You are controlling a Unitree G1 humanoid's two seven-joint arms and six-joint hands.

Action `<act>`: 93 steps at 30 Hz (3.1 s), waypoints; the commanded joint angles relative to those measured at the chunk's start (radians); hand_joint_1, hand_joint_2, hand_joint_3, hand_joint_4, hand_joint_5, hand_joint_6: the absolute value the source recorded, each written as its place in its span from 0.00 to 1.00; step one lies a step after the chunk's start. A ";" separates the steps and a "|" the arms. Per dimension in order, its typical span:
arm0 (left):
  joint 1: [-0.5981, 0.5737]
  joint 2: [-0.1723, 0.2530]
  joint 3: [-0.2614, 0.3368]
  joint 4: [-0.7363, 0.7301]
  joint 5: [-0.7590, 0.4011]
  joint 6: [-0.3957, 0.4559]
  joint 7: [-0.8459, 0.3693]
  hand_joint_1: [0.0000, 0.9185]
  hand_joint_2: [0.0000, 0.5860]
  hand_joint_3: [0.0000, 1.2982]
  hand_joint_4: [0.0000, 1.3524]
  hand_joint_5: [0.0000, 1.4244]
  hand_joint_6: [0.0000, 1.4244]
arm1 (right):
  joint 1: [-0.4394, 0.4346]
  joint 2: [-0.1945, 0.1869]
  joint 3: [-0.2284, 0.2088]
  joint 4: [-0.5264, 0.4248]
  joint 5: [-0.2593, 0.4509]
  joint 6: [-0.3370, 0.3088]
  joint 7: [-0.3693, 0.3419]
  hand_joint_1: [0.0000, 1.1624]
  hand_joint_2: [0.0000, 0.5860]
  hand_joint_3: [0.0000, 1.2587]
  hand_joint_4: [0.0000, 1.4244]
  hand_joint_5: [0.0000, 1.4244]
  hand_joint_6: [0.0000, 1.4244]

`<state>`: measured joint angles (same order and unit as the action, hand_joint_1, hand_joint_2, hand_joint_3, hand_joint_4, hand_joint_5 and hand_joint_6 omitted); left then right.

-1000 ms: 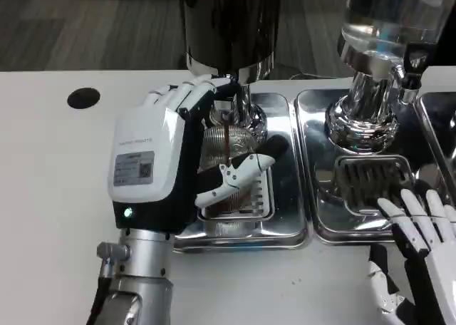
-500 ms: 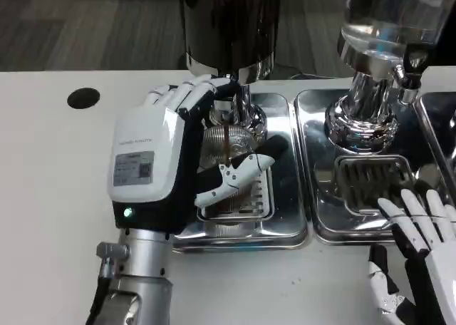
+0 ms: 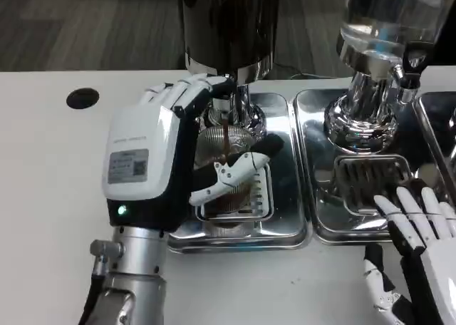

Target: Grasp the cup under the faucet to collect the drink, then remove the cup.

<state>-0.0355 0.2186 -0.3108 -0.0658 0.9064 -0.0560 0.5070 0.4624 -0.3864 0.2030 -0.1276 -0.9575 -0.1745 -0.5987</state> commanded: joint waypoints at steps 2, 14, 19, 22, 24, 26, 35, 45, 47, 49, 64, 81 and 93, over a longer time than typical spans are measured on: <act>0.000 0.013 0.031 -0.031 -0.005 0.020 -0.040 0.00 0.19 0.40 0.24 0.32 0.23 | -0.007 -0.003 -0.004 0.002 0.008 0.001 0.008 0.13 0.90 0.16 0.06 0.00 0.05; -0.039 0.008 0.068 -0.092 0.007 0.042 -0.072 0.00 0.17 0.32 0.14 0.26 0.20 | -0.013 0.007 -0.001 0.014 0.023 -0.005 -0.002 0.13 0.90 0.16 0.06 0.00 0.05; -0.034 0.012 0.081 -0.117 0.009 0.038 -0.063 0.00 0.17 0.28 0.10 0.23 0.18 | -0.017 0.008 0.000 0.022 0.025 -0.005 -0.002 0.13 0.90 0.16 0.06 0.00 0.05; -0.025 0.015 0.086 -0.128 0.010 0.039 -0.058 0.00 0.17 0.28 0.09 0.22 0.18 | -0.022 0.010 0.003 0.026 0.024 -0.004 0.000 0.13 0.90 0.16 0.06 0.00 0.05; -0.017 0.016 0.089 -0.129 0.009 0.036 -0.054 0.00 0.17 0.27 0.09 0.22 0.18 | -0.025 0.010 0.005 0.028 0.023 -0.003 0.001 0.13 0.90 0.16 0.06 0.00 0.05; -0.001 0.018 0.092 -0.132 0.009 0.030 -0.048 0.00 0.16 0.27 0.08 0.22 0.18 | -0.028 0.010 0.006 0.028 0.022 -0.002 0.004 0.13 0.90 0.16 0.06 0.00 0.05; 0.209 0.100 0.207 -0.176 -0.046 -0.043 -0.025 0.00 0.13 0.21 0.04 0.17 0.13 | -0.039 0.000 -0.002 0.017 0.023 0.000 0.025 0.13 0.86 0.15 0.05 0.00 0.06; 0.407 0.103 0.269 -0.125 -0.074 -0.107 0.060 0.00 0.11 0.19 0.01 0.15 0.10 | -0.107 0.029 0.014 -0.002 0.058 -0.001 0.097 0.13 0.79 0.13 0.04 0.00 0.06; 0.424 0.106 0.270 -0.112 -0.073 -0.115 0.074 0.00 0.11 0.17 0.00 0.14 0.10 | -0.123 0.041 0.023 -0.001 0.064 0.000 0.113 0.13 0.78 0.13 0.03 0.00 0.06; 0.440 0.128 0.264 -0.112 -0.024 -0.097 0.070 0.00 0.11 0.14 0.00 0.12 0.08 | -0.141 0.045 0.040 -0.010 0.040 0.011 0.133 0.13 0.77 0.13 0.03 0.00 0.06; 0.461 0.162 0.184 0.057 0.054 -0.081 0.100 0.00 0.11 0.09 0.00 0.08 0.04 | -0.310 0.135 0.091 -0.080 0.131 0.129 0.438 0.31 0.55 0.02 0.00 0.00 0.05; 0.473 0.166 0.186 0.068 0.022 -0.079 0.114 0.00 0.11 0.14 0.00 0.08 0.03 | -0.597 0.235 0.096 0.070 0.440 0.315 0.745 0.54 0.36 0.00 0.00 0.00 0.01; 0.502 0.175 0.199 0.036 -0.002 -0.088 0.118 0.00 0.12 0.21 0.00 0.09 0.02 | -0.706 0.261 0.114 0.205 0.463 0.337 0.738 0.55 0.35 0.00 0.00 0.00 0.00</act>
<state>0.4621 0.3811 -0.1257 -0.0190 0.9120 -0.1401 0.6095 -0.2213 -0.1285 0.3236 0.0603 -0.5065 0.1574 0.1515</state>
